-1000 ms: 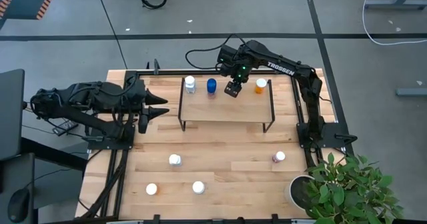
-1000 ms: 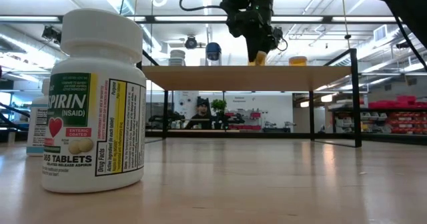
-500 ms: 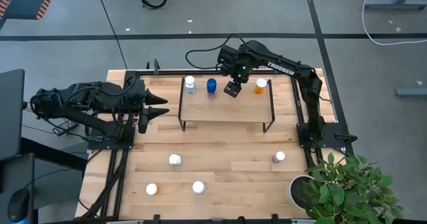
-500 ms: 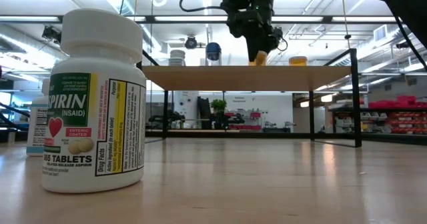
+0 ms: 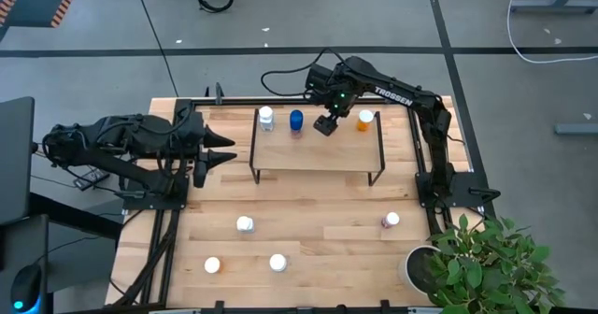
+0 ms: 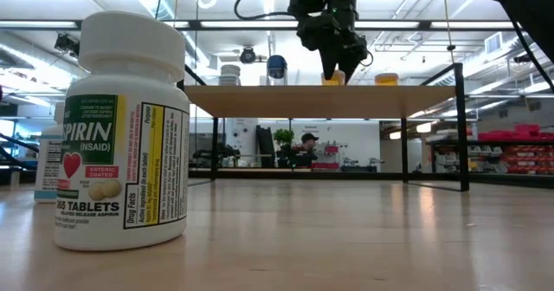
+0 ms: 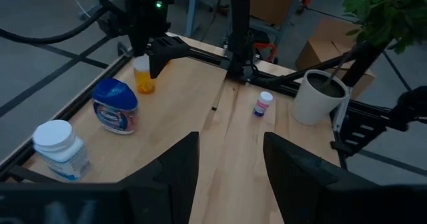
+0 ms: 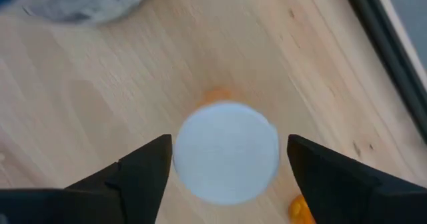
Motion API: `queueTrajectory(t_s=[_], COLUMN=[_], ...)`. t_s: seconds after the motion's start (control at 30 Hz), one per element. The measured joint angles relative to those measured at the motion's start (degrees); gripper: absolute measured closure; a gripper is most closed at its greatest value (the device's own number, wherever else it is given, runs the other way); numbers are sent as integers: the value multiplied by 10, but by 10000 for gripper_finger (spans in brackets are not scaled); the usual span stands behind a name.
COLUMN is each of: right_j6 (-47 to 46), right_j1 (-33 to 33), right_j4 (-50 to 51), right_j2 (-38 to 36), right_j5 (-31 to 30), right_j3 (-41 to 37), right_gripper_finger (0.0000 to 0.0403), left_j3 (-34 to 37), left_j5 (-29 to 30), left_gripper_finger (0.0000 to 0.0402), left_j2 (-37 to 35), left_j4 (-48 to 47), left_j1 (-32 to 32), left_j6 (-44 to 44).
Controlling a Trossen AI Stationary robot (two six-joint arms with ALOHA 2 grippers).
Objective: Pick and place medicine bottles onto shelf by color
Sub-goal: Put the right orange pill bottle on the shelf, then put the white blue pill bottle on the shelf
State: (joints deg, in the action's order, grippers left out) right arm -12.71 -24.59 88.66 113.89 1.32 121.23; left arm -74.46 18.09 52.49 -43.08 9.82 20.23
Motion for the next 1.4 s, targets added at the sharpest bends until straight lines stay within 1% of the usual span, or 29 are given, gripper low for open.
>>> queueTrajectory(t_s=[0.07,0.17,0.37,0.53,0.67,0.73,0.9,1.07,1.2,1.33,1.4], right_j6=[-6,-16,-58,-115,-173,-201,-282,-398,-519,-639,-679], right_j1=[2,4,7,15,47,74,166,259,328,393,425], right_j4=[16,11,-22,-19,-18,-18,-20,-23,-39,-52,-55], right_j2=[0,-7,-51,-97,-117,-118,-107,-96,-96,-96,-88], right_j5=[0,-1,-36,-39,-39,-39,-43,-77,-128,-154,-160], right_j3=[0,0,1,2,2,2,2,1,1,1,2], right_gripper_finger=[91,86,83,83,83,83,83,84,84,84,84], left_j3=[0,0,-2,-2,-2,-2,-3,-2,-1,-1,-1], left_j5=[-9,-25,-39,-41,-47,-57,-81,-145,-194,-210,-214], left_gripper_finger=[228,227,227,222,221,220,220,210,196,178,169], left_j2=[0,0,0,0,0,0,11,35,69,114,137], left_j4=[0,0,-2,-3,-7,-25,-118,-200,-207,-214,-222], left_j1=[0,0,0,0,0,0,0,0,1,1,1], left_j6=[0,0,0,0,-12,-17,-16,-34,-70,-100,-104])
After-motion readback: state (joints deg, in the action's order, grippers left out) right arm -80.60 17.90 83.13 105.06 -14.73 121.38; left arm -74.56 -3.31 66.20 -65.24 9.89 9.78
